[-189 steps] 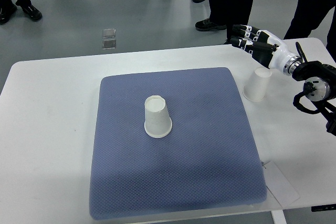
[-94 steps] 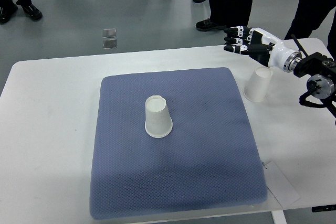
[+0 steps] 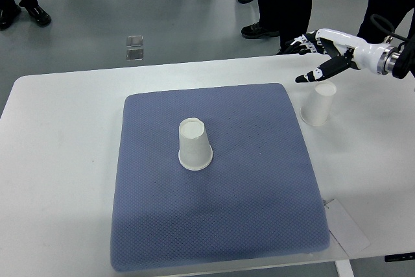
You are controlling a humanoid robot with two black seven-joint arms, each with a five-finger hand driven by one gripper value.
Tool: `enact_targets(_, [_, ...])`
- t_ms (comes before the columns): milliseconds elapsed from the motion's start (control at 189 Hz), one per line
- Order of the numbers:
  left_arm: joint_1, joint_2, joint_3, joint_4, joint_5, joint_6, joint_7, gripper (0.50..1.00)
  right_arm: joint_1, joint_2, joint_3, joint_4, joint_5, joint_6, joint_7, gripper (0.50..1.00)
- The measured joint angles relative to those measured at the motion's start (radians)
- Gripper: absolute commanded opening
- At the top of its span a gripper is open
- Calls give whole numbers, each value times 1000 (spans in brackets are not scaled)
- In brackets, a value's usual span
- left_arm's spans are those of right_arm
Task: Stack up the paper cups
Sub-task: 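Open the right hand and move it over the white cup beside the pad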
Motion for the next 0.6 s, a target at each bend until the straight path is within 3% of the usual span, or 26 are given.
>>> enact_targets(244, [0,0,0,0,0,0,0,1000,36,-20,-144,-24,-152,-144,18,903])
enact_targets(598, [0,0,0,0,0,0,0,1000,39,42,-203,-105,-261,-214,7,903])
